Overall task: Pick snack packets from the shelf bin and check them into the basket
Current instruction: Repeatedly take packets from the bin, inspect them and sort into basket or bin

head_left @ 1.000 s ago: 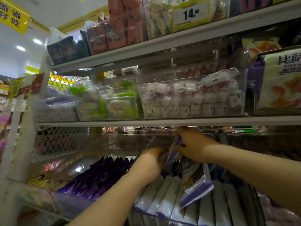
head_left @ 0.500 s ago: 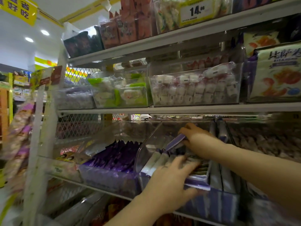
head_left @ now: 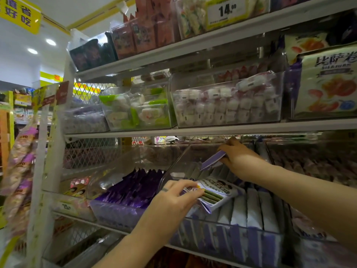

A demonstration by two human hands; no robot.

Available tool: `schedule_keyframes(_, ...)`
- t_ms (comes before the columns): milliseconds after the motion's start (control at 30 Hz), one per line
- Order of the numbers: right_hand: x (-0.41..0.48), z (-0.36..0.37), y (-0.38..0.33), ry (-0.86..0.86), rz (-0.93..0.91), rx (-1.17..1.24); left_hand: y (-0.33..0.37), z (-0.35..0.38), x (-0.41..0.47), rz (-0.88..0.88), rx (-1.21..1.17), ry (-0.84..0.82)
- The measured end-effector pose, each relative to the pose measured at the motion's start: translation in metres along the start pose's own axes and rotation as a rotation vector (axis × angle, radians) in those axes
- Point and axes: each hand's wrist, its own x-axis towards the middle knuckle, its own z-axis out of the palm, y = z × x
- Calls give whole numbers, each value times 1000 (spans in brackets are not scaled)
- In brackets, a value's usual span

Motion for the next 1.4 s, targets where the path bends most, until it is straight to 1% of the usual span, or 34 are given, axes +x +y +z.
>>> schedule_keyframes(67, 0, -1, 0, -3, 5, 9, -6, 2, -2, 27, 51, 69)
schedule_keyframes(133, 0, -1, 0, -8, 13, 8, -16, 1, -11, 7, 117, 117)
schedule_keyframes(200, 0, 0, 0, -19, 21, -3, -26, 0, -22, -24, 180, 127)
schedule_keyframes(267, 0, 1, 0, -28, 10, -7, -30, 0, -31, -42, 227, 58)
schedule_keyframes(400, 0, 3, -1, -45, -12, -25, -28, -5, -27, -100, 285, -149)
schedule_keyframes(533, -2, 5, 1, -5, -49, -34, -26, -7, -24, -137, 239, -296)
schedule_keyframes(667, -5, 5, 0, 29, -88, -59, -23, -7, -28, -122, 243, -347)
schedule_keyframes(767, -10, 5, -4, 105, -137, -51, -22, -11, -28, -153, 178, -401)
schedule_keyframes(833, -16, 4, -9, 141, -155, -15, -22, -12, -27, -168, 152, -372)
schedule_keyframes(867, -20, 3, -12, 161, -171, 16, -21, -12, -26, -179, 130, -328)
schedule_keyframes(967, -37, -1, -23, 264, -248, 136, -17, -19, -24, -295, -41, -115)
schedule_keyframes(1033, -54, -1, -34, 377, -332, 223, -13, -27, -23, -432, -258, 75)
schedule_keyframes(1100, -73, 3, -49, 471, -446, 328, -5, -39, -21, -635, -532, 224)
schedule_keyframes(1133, -82, 7, -57, 510, -498, 375, 0, -46, -21, -749, -717, 259)
schedule_keyframes(1167, -91, 12, -66, 536, -536, 419, 3, -52, -22, -863, -921, 266)
schedule_keyframes(1200, -101, 20, -76, 539, -564, 463, 5, -59, -26, -960, -1115, 235)
schedule_keyframes(1233, -110, 28, -85, 523, -590, 499, 7, -67, -32, -1021, -1286, 184)
schedule_keyframes(1300, -129, 47, -105, 438, -636, 537, 11, -81, -53, -1088, -1487, 127)
schedule_keyframes(1333, -139, 57, -114, 362, -659, 540, 13, -86, -66, -1118, -1517, 149)
schedule_keyframes(1367, -148, 67, -122, 270, -683, 542, 15, -90, -81, -1153, -1491, 192)
schedule_keyframes(1400, -156, 76, -129, 178, -704, 550, 17, -93, -96, -1180, -1415, 232)
